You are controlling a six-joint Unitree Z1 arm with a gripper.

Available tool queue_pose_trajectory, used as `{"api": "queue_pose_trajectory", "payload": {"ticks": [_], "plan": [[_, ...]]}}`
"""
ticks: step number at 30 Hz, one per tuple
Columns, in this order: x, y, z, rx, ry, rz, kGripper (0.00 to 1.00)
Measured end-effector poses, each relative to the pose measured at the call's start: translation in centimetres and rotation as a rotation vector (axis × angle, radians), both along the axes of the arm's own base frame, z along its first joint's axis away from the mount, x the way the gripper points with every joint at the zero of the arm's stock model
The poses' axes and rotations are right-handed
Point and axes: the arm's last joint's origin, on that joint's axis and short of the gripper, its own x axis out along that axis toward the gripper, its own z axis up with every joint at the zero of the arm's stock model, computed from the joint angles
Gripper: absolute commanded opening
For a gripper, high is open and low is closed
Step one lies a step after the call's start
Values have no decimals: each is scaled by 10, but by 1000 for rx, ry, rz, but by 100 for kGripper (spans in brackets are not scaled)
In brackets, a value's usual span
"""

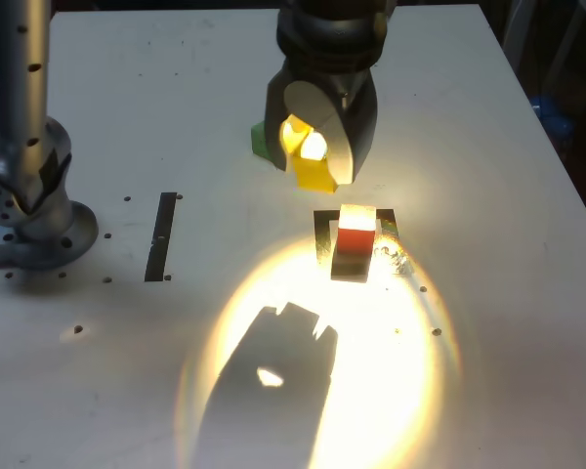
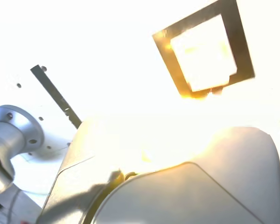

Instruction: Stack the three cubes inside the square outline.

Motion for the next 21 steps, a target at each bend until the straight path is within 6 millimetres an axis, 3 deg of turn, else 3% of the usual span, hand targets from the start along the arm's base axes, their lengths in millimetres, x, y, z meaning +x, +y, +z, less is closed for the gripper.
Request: {"api": "queue_pose_trajectory", "payload": {"ticks": [9,21], "plan": [[27,6,-14,-20,5,83,29],[43,14,-33,-32,41,122,29]]}}
